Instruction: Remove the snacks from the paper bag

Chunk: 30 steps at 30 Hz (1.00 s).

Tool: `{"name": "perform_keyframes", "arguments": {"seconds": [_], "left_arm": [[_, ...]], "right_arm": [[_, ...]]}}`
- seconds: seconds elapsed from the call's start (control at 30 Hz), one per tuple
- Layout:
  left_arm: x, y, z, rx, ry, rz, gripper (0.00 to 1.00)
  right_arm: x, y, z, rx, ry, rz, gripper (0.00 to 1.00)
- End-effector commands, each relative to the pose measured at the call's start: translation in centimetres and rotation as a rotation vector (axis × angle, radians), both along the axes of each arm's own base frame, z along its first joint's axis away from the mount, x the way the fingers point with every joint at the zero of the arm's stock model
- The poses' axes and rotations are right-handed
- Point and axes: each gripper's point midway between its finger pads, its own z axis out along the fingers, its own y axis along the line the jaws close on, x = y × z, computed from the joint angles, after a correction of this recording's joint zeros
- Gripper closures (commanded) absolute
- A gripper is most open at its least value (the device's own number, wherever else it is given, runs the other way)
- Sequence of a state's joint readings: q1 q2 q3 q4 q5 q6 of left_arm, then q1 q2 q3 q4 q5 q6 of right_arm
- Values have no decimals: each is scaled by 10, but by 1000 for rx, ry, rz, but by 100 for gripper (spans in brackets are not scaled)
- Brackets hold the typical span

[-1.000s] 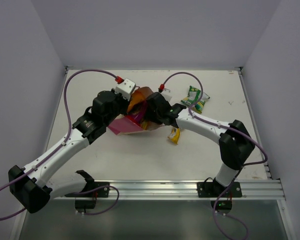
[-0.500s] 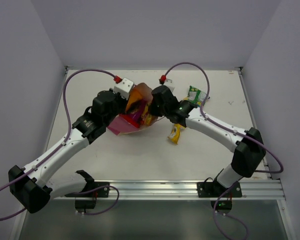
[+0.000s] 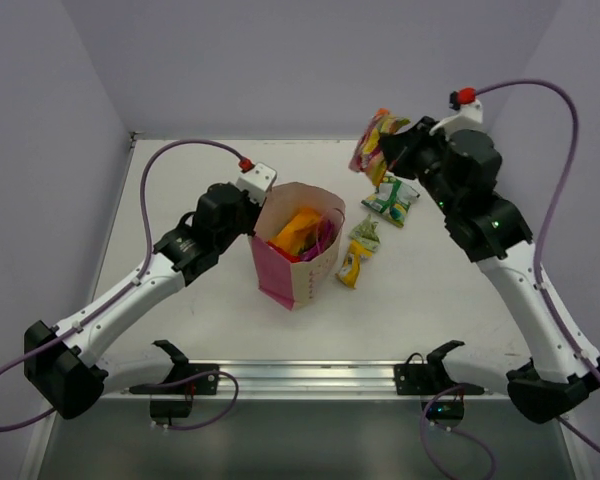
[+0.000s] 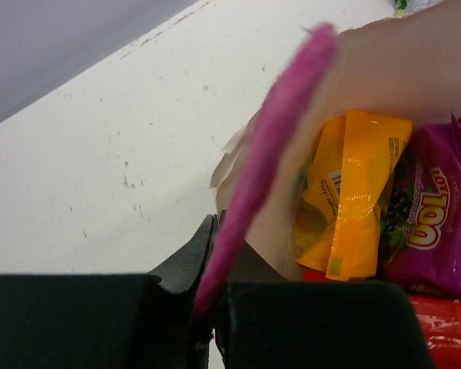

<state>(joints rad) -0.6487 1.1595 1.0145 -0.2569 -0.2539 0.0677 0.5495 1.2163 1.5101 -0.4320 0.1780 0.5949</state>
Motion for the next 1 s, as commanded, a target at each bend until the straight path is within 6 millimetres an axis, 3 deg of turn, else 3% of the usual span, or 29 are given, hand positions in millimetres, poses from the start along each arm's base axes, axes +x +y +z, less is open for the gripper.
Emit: {"name": "perform_keyframes", "arguments": {"seconds": [0.0,0.13,0.23,0.27,0.33,0.37,0.4,0.57,0.63,0.67,0.73,0.77,0.83,0.93,0.97], "left_arm": [[17,15,41,-41,-138,88,100],[21,13,43,-48,-140,91,100],[26,18,49,-41,-150,127,100],[31,26,58,-37,-166,157,100],[39,34,64,-36,-171,187,100],[47,46,75,-45,-190,222,100],[52,50,80,-50,-196,227,100],[82,86,112,-42,-279,300,100],[90,91,128,-42,-319,309,100],[92,91,132,-26,-336,295,100],[95,88,135,-13,-357,277,100],[96,84,139,-15,-374,247,100],[93,78,132,-13,-365,204,100],[81,66,118,-22,-341,117,100],[76,60,99,-21,-303,77,100]], "right_arm": [[-15,-26,41,33,-146,14,100],[-11,-35,36,47,-141,-14,100],[0,-63,16,51,-98,-133,100],[8,-83,7,44,-82,-210,100],[17,-101,-20,46,-22,-270,100],[22,-119,-30,49,0,-316,100],[26,-128,-50,44,42,-341,100],[51,-175,-108,74,189,-470,100],[61,-179,-123,100,215,-457,100],[69,-197,-138,109,245,-495,100],[82,-199,-144,137,229,-463,100],[86,-207,-162,145,260,-474,100],[88,-213,-179,149,285,-494,100],[76,-218,-225,165,386,-530,100],[65,-220,-250,164,442,-564,100]]}}
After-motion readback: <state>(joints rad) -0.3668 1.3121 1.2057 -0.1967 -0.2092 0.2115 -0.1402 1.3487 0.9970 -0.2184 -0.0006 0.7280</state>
